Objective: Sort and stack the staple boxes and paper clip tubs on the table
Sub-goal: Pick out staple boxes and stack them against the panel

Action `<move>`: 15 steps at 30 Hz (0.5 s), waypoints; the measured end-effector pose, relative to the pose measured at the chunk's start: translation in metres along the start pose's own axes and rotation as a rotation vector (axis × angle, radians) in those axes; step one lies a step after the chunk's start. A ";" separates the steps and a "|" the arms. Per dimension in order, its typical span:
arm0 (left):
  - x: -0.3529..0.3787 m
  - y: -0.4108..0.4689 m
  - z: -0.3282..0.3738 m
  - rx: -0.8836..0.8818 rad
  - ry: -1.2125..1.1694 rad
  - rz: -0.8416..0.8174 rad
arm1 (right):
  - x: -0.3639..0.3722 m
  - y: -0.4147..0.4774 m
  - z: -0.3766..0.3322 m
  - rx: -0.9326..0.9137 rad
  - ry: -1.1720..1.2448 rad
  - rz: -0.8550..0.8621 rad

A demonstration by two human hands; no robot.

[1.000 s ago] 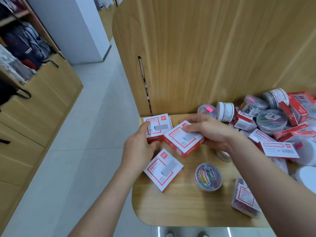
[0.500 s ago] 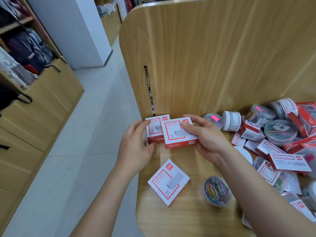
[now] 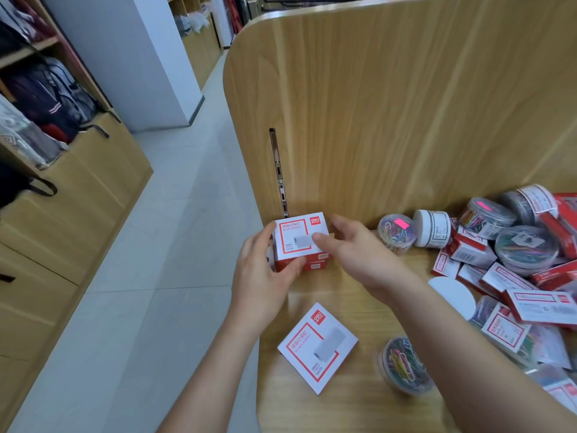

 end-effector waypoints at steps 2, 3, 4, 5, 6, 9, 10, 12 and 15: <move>0.005 -0.004 0.000 -0.028 -0.084 -0.038 | 0.006 -0.005 0.010 0.126 0.117 -0.115; 0.008 -0.005 -0.001 -0.042 -0.116 -0.055 | 0.008 -0.006 0.013 0.147 0.135 -0.144; 0.010 -0.004 -0.002 -0.052 -0.130 -0.062 | 0.012 -0.006 0.014 0.143 0.140 -0.154; 0.012 -0.003 -0.004 -0.062 -0.134 -0.068 | 0.015 -0.006 0.013 0.110 0.138 -0.157; 0.012 -0.001 -0.005 -0.069 -0.141 -0.074 | 0.019 -0.005 0.011 0.052 0.094 -0.156; 0.012 0.006 -0.010 -0.090 -0.159 -0.092 | 0.025 0.000 0.012 -0.075 -0.200 -0.112; 0.012 0.007 -0.010 -0.086 -0.154 -0.102 | 0.024 0.003 0.014 -0.103 -0.323 -0.074; 0.012 0.008 -0.010 -0.080 -0.127 -0.119 | 0.019 0.007 0.016 -0.141 -0.487 0.043; 0.010 0.011 -0.009 -0.065 -0.143 -0.106 | 0.011 0.010 0.012 -0.167 -0.529 0.176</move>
Point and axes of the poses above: each hand's wrist, its own y-axis towards the middle knuckle, its own x-axis out of the palm, z = x × y, the point moved 4 cm from there along y, towards the middle knuckle, and after that the axes turned 1 degree about z, right-handed, at the moved point
